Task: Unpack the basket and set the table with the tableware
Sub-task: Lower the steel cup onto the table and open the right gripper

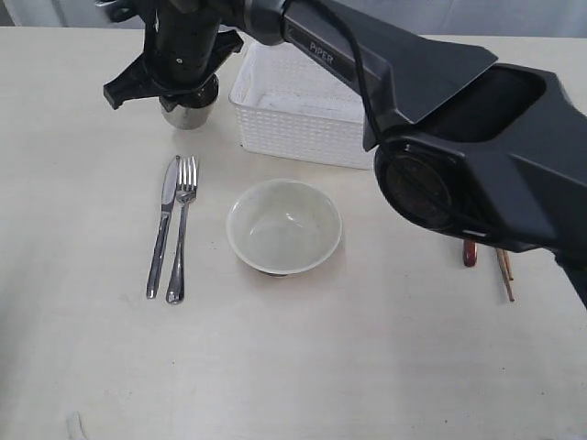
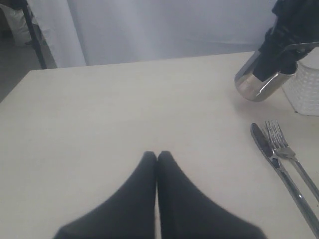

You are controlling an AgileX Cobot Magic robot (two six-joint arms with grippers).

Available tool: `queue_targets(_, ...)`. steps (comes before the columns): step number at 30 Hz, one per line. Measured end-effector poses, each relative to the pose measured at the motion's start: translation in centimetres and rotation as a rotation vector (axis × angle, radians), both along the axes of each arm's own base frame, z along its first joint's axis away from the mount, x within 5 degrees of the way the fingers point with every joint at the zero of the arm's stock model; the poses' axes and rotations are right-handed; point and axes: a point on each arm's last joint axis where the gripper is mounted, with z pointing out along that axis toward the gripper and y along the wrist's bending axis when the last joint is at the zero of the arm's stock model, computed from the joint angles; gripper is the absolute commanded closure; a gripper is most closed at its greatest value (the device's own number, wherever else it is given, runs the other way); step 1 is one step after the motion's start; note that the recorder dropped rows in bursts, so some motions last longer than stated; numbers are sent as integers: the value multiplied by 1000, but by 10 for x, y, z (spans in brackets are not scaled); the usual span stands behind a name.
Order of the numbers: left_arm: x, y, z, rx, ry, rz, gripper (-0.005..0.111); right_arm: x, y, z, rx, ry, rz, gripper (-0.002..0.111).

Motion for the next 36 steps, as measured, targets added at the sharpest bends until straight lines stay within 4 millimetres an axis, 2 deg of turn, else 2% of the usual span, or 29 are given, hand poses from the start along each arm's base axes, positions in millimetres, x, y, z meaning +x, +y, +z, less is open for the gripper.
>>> queue_targets(8,0,0,0,0,0,0,107,0,3,-18,-10,36,7,109)
queue_targets(18,0,0,0,0,0,0,107,1,0,-18,-17,43,3,108)
queue_targets(20,0,0,0,0,0,0,107,1,0,-18,-17,43,3,101)
queue_targets(23,0,0,0,0,0,0,107,1,0,-18,-17,44,3,81)
queue_targets(25,0,0,0,0,0,0,107,2,0,-18,-15,41,3,74)
queue_targets(36,0,0,0,0,0,0,107,6,4,-15,34,-8,-1,74)
